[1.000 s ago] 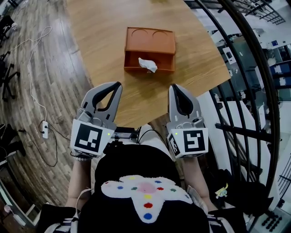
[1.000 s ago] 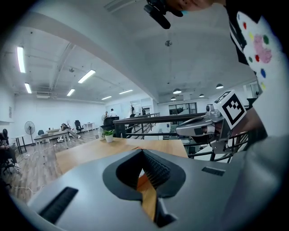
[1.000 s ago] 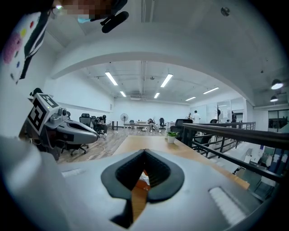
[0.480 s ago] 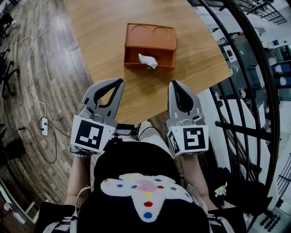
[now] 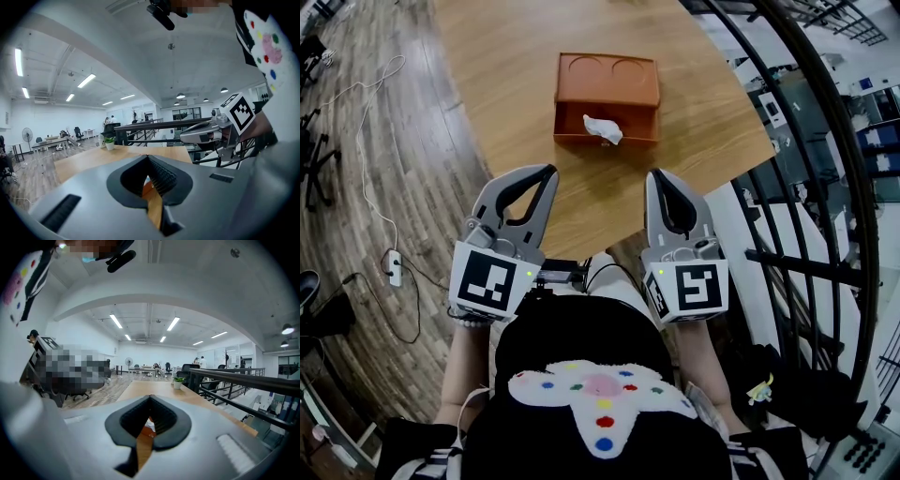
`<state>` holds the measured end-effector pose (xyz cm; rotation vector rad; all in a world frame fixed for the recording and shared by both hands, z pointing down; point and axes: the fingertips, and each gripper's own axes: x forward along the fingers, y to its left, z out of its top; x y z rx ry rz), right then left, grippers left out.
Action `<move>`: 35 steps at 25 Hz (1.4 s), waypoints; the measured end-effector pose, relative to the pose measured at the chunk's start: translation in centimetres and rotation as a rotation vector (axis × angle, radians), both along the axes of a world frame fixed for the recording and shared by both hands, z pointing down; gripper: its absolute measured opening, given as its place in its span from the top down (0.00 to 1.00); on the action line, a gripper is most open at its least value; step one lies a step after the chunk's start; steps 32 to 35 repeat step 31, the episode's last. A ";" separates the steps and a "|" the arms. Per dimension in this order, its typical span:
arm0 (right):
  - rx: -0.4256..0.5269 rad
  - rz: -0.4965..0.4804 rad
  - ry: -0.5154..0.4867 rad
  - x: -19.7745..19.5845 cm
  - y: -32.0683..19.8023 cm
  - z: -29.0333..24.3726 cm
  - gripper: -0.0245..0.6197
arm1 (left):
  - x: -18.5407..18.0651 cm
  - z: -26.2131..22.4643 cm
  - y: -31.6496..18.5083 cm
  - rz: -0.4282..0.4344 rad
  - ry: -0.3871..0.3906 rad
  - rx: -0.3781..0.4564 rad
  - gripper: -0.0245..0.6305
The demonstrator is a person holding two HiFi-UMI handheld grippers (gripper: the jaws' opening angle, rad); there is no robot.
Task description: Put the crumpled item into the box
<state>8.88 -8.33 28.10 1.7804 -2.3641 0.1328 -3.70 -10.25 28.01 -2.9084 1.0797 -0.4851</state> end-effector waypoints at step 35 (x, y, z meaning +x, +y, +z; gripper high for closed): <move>-0.017 -0.007 -0.006 -0.1 -0.1 0.4 0.95 | 0.1 0.6 -0.2 -0.003 0.016 -0.036 0.95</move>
